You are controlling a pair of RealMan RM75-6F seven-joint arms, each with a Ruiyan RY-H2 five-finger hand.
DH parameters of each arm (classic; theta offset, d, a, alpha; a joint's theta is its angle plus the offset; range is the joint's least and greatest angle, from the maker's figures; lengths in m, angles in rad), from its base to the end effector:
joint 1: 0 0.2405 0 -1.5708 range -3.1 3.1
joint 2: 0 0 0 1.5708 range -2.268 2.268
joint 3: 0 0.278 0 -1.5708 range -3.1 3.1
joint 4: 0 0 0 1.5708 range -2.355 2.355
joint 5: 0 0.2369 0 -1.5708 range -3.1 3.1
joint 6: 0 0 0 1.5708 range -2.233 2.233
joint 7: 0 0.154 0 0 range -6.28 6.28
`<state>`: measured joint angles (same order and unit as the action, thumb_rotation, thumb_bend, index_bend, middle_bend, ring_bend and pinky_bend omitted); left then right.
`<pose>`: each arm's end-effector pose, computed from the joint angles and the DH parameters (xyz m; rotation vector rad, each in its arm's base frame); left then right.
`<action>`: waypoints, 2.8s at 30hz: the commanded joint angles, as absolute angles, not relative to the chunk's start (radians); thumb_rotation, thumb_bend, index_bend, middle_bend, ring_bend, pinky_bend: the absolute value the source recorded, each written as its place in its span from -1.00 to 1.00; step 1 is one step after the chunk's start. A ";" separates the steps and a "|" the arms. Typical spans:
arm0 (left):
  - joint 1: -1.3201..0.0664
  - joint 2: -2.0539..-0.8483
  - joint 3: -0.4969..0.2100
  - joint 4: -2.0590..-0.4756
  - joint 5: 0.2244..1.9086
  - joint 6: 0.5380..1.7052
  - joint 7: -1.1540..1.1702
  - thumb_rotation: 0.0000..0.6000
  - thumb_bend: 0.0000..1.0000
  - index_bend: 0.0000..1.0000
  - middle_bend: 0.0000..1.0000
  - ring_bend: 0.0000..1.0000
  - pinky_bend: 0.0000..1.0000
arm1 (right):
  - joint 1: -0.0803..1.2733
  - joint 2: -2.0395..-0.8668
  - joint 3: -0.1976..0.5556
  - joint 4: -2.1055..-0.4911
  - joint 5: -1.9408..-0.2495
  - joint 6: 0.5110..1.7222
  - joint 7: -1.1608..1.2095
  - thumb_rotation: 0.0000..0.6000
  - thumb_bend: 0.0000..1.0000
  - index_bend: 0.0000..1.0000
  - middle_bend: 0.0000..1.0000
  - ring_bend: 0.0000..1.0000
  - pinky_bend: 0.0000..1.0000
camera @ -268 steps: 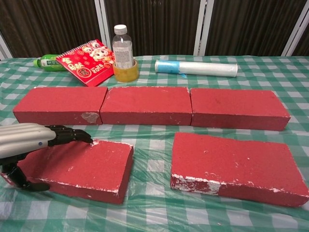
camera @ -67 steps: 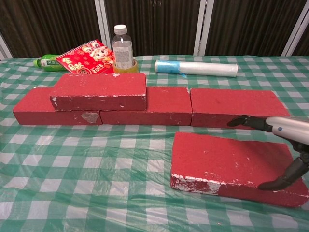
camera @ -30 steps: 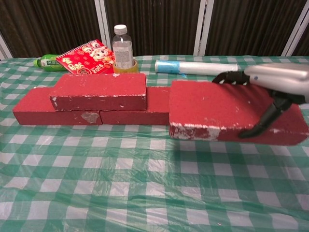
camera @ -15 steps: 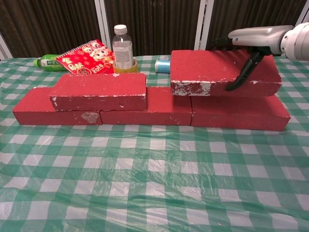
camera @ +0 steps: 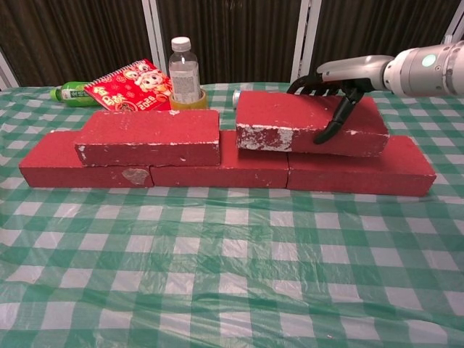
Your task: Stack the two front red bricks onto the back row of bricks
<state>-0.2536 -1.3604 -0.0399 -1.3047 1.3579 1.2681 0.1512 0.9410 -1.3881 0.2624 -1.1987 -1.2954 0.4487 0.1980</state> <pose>-0.3756 0.2566 0.0673 -1.5286 -0.8572 -0.6628 -0.1615 -0.4782 0.0092 2.0051 -1.1176 0.7874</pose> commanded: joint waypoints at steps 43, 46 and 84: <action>-0.258 -1.331 -0.039 -1.328 1.363 1.222 0.103 1.00 -0.50 -1.00 -1.00 -1.00 -0.90 | 1.022 -1.461 0.195 -1.181 -1.126 0.462 0.084 1.00 -0.52 -0.24 -0.12 -0.45 0.07; -0.258 -1.329 -0.037 -1.330 1.366 1.222 0.099 1.00 -0.50 -1.00 -1.00 -1.00 -0.90 | 1.029 -1.462 0.189 -1.191 -1.097 0.462 0.054 1.00 -0.52 -0.35 -0.19 -0.50 0.06; -0.259 -1.329 -0.038 -1.330 1.369 1.218 0.094 1.00 -0.49 -1.00 -1.00 -1.00 -0.91 | 1.065 -1.427 0.141 -1.252 -0.940 0.472 -0.062 1.00 -0.77 -1.00 -0.72 -0.99 -0.52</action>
